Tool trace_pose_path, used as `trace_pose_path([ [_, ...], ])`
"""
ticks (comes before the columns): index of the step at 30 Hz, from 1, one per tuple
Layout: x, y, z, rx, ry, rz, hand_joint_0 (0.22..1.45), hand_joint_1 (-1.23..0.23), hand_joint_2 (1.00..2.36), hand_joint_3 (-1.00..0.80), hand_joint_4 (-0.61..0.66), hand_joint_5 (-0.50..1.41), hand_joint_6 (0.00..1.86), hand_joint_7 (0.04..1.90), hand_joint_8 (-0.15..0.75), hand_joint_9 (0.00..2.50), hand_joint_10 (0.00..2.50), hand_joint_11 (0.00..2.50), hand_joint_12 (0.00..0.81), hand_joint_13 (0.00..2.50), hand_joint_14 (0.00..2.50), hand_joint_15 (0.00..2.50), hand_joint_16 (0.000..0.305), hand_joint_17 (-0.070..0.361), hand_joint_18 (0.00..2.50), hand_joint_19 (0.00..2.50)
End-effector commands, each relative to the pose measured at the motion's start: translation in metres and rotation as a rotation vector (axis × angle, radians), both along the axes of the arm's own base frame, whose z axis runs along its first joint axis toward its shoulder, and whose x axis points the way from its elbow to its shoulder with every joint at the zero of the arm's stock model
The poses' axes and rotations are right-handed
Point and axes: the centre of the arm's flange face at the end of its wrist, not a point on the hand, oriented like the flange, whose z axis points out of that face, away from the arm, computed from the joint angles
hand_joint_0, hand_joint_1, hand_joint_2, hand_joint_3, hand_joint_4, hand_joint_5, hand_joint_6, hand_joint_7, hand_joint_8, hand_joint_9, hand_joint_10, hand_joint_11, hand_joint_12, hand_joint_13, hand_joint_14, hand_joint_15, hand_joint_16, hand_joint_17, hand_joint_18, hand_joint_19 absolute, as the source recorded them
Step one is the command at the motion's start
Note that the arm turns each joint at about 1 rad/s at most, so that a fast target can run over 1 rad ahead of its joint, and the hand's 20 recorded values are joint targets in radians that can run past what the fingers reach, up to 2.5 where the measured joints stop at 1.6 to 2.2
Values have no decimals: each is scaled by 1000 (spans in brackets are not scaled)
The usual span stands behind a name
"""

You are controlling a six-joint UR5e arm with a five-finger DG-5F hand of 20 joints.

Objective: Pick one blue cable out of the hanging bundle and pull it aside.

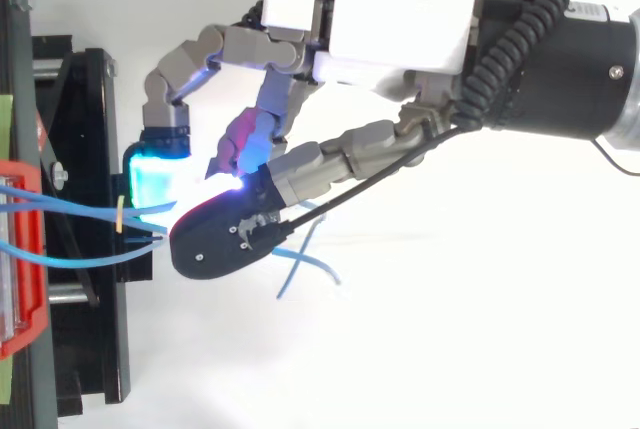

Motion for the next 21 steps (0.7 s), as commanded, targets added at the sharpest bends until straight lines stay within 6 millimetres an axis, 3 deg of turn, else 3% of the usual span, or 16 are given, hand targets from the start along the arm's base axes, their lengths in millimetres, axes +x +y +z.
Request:
trace_pose_path([
  [1,1,-2,4,2,-8,-3,563,-569,1013,-205,44,-65,820,952,262,1343,23,594,297,922,18,467,55,123,796,557],
  [8,2,-4,16,6,-7,15,569,-722,1013,-156,125,-150,921,793,280,1066,21,693,313,827,20,499,57,128,737,555],
  [13,1,-5,22,5,1,20,616,-776,1015,-269,88,-177,942,752,244,969,21,738,280,777,21,515,49,110,674,569],
  [21,-5,-11,27,2,27,19,607,-775,1013,-356,90,-168,936,738,249,1041,25,739,273,795,20,505,48,107,700,566],
])
